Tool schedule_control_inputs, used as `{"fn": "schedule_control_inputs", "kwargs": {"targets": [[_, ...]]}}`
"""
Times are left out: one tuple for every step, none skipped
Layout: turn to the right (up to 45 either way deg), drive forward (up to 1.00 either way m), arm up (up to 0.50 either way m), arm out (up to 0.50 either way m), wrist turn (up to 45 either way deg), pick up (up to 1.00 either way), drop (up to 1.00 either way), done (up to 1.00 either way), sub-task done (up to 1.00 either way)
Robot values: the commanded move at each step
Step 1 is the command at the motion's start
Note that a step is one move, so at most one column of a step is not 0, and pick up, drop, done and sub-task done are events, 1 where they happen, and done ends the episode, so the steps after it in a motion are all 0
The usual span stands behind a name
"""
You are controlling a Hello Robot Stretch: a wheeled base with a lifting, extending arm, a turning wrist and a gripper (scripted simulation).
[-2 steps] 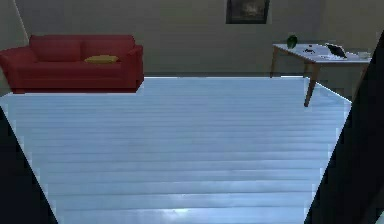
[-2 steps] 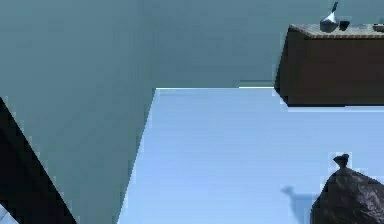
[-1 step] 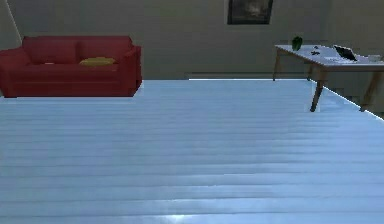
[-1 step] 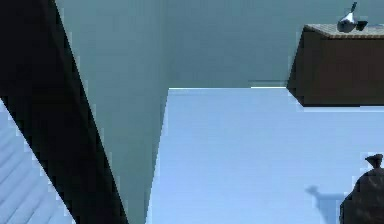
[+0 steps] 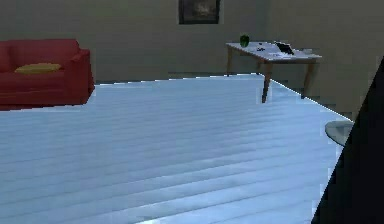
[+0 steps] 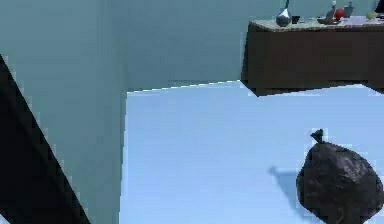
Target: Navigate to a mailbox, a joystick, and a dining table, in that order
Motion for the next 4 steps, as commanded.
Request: {"fn": "schedule_control_inputs", "kwargs": {"targets": [[0.0,0.45,0.0,0.0,0.0,0.0,0.0,0.0,0.0],[24.0,0.0,0.0,0.0,0.0,0.0,0.0,0.0,0.0],[0.0,1.0,0.0,0.0,0.0,0.0,0.0,0.0,0.0],[0.0,1.0,0.0,0.0,0.0,0.0,0.0,0.0,0.0]]}}
